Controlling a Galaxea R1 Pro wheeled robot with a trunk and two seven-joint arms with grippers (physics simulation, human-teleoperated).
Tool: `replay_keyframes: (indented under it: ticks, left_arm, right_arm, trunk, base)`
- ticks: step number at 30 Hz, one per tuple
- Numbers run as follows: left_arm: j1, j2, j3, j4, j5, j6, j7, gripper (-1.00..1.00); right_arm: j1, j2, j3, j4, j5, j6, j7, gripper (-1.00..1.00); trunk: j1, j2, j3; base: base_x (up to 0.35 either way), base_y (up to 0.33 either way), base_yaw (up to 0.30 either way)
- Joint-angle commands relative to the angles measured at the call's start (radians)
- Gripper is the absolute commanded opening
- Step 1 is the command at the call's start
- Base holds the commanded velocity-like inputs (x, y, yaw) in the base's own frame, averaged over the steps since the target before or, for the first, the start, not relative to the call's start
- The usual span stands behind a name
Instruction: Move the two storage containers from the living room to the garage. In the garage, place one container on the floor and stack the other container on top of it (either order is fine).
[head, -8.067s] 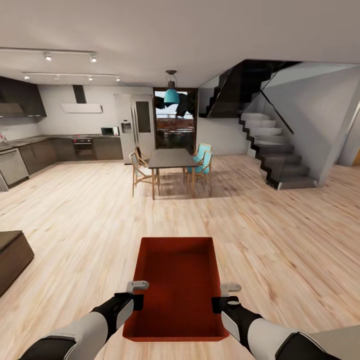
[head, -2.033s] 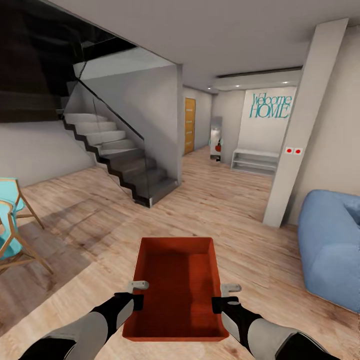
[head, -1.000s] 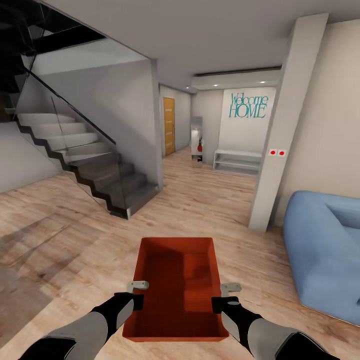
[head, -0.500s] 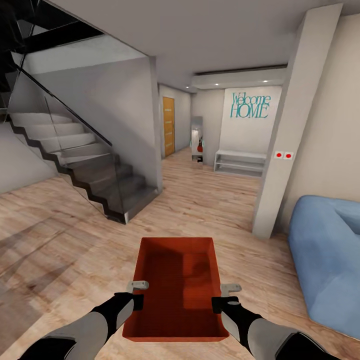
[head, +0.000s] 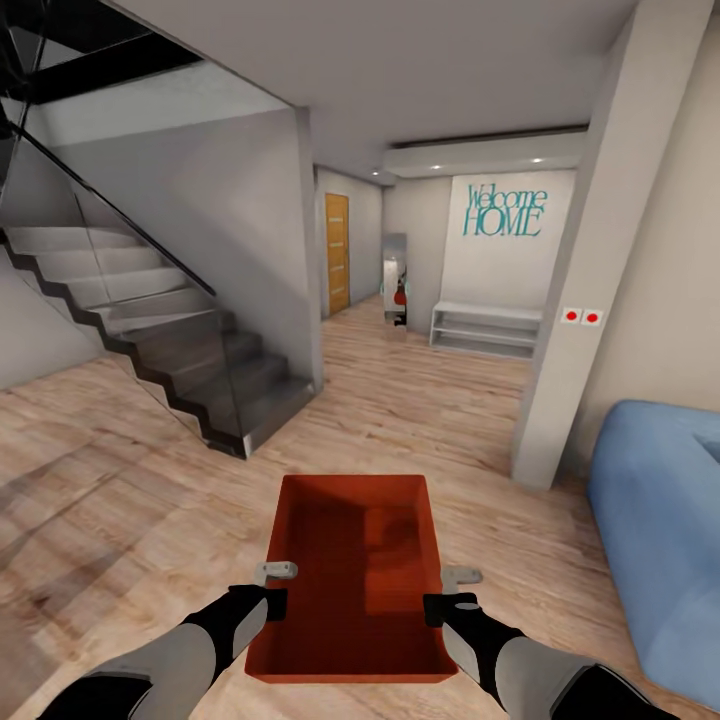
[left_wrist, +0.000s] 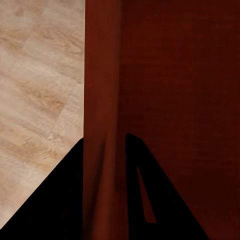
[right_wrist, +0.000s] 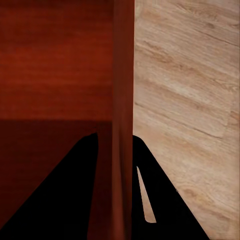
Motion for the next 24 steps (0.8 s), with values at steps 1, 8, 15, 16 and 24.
replay_keyframes:
  ticks: [1,8,15,16,24]
  left_arm:
    - [0.000,0.000,0.010,-0.004,-0.008,0.006,0.007,-1.00]
    - [0.000,0.000,0.010,-0.004,-0.008,0.006,0.007,-1.00]
    - [0.001,0.000,0.010,-0.004,-0.008,0.006,0.007,-1.00]
    - [0.000,0.000,0.010,-0.004,-0.008,0.006,0.007,-1.00]
    - [0.000,0.000,0.010,-0.003,-0.008,0.006,0.007,-1.00]
  right_arm:
    - [-0.001,0.003,0.017,0.001,-0.014,-0.001,0.001,-1.00]
    - [-0.001,0.003,0.017,0.001,-0.014,-0.001,0.001,-1.00]
    - [-0.001,0.004,0.017,0.001,-0.014,-0.001,0.002,-1.00]
    - [-0.001,0.004,0.017,0.001,-0.014,-0.001,0.002,-1.00]
    - [-0.001,0.003,0.017,0.000,-0.014,-0.001,0.002,-1.00]
  trunk:
    - [0.001,-0.002,-0.001]
    - [0.001,-0.002,-0.001]
    - [0.001,-0.002,-0.001]
    - [0.001,-0.002,-0.001]
    - [0.001,-0.002,-0.001]
  base:
    - [0.321,0.000,0.000]
    - [0.322,0.000,-0.002]
    - [0.322,0.000,-0.144]
    - [0.322,0.000,-0.217]
    - [0.322,0.000,-0.192]
